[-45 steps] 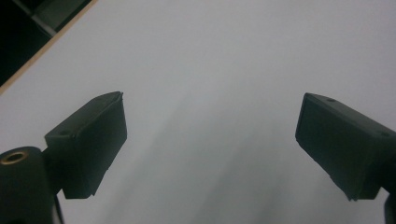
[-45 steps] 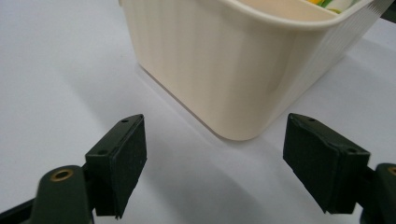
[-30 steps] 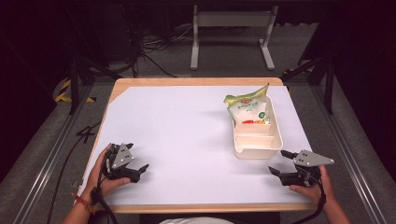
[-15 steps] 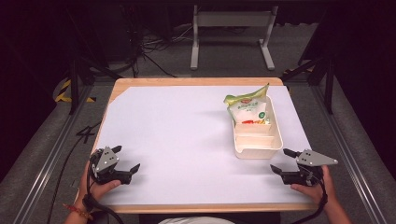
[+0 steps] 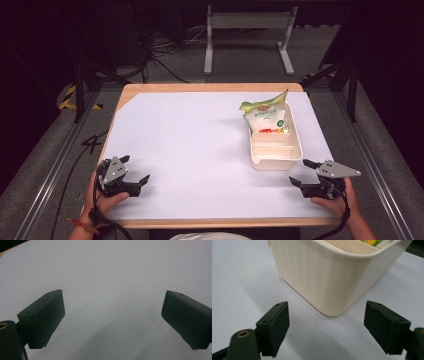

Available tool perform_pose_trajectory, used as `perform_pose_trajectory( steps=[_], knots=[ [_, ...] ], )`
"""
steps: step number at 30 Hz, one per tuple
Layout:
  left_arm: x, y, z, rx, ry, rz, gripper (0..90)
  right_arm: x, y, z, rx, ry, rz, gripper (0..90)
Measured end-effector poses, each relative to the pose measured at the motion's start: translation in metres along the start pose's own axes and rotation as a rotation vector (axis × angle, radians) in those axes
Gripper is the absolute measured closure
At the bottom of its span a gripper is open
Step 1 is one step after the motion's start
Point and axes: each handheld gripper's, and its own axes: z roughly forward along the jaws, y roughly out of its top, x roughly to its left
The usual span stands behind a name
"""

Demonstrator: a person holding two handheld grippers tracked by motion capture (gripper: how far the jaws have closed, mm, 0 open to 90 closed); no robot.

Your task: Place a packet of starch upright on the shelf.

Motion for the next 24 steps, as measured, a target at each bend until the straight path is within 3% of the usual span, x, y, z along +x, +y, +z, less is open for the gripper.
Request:
perform_pose_trajectory(
  steps=[24],
  knots=[
    [0.0003,0.0053,0.005,-0.008,0.008,0.004,5.7,-0.002,-0.0044,-0.0045,-0.003,-0.008,0.019,20.3]
  ],
)
